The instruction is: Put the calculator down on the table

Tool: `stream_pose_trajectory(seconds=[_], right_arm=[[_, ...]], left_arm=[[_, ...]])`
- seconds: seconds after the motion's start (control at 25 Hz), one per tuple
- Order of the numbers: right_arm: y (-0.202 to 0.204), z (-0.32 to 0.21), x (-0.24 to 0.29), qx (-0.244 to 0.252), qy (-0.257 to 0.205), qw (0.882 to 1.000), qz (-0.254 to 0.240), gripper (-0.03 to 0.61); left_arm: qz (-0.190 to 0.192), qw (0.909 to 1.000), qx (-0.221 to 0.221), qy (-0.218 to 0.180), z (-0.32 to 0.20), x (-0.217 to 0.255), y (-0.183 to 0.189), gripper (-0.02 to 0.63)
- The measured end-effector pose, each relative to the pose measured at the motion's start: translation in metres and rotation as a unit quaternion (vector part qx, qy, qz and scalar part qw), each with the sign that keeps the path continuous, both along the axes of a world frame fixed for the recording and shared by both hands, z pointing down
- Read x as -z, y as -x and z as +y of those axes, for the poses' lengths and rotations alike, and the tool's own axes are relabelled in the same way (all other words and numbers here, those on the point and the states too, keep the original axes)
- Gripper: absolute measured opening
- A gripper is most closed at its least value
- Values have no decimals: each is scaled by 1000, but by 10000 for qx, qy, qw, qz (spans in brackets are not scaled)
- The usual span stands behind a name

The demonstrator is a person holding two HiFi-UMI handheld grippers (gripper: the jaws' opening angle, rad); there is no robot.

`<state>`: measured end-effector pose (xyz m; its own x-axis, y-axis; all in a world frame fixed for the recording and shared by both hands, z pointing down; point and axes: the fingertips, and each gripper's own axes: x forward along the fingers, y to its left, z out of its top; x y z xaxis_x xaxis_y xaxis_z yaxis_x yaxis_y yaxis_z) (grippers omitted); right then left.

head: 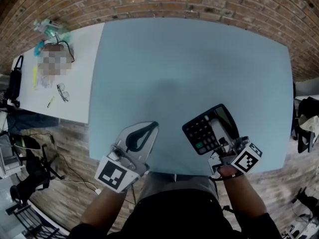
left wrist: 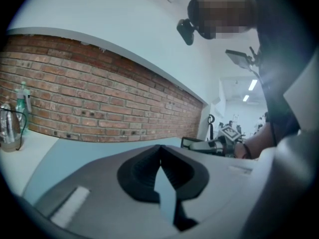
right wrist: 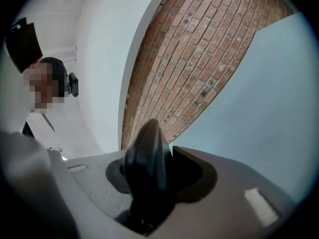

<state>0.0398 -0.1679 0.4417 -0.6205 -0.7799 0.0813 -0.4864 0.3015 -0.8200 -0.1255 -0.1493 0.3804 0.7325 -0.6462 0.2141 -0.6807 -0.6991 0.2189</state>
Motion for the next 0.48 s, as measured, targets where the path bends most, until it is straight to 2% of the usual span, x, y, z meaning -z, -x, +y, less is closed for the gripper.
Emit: stream_pose_trajectory(seconds=[0.48], right_arm=[[-2, -5, -14, 27, 129, 9999, -30, 137]], left_arm=[[-101, 9999, 28, 92, 0, -12, -1, -15]])
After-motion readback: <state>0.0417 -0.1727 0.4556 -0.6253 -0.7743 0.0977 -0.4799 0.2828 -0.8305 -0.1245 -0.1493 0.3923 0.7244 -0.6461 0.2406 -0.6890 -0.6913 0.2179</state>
